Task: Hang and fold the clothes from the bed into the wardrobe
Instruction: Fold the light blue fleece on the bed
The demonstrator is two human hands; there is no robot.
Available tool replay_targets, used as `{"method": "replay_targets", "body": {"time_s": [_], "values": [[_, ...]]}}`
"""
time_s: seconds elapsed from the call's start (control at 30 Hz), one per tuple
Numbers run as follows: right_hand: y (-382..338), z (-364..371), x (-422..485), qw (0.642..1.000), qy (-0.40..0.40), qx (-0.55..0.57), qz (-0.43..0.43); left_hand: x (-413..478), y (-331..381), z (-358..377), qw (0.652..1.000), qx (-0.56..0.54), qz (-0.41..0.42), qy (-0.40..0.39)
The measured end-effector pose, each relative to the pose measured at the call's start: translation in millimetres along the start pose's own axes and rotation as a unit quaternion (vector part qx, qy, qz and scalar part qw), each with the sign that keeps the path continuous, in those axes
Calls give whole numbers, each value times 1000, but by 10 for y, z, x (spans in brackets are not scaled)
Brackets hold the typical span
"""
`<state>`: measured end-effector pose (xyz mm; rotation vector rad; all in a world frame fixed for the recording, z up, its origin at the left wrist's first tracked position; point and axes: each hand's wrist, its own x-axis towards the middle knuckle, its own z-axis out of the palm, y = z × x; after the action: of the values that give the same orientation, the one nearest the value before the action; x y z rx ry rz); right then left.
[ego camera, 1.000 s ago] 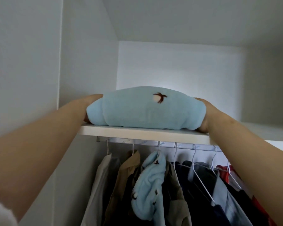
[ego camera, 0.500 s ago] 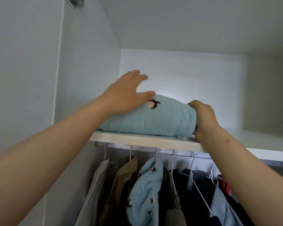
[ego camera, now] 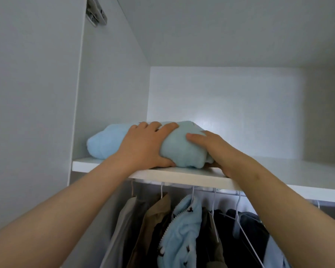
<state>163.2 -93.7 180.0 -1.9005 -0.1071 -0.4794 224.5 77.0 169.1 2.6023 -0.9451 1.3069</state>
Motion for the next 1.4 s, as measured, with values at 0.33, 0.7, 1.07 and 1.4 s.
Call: {"method": "replay_targets", "body": {"time_s": [0.33,0.7,1.07,1.4], "values": [[-141,339,240,986,-37,-163,-12,34,-216,106,999,24,-38,-19],[25,324,265,995,46,-88,-28,-55,-213,134,997,-35,-68,-14],[88,200,-68,971,172,-37,-165,-450,-93,165,989,-66,-125,31],[120,559,-931,982,136,-34,-126,-1280,82,70,981,-161,-95,44]]}}
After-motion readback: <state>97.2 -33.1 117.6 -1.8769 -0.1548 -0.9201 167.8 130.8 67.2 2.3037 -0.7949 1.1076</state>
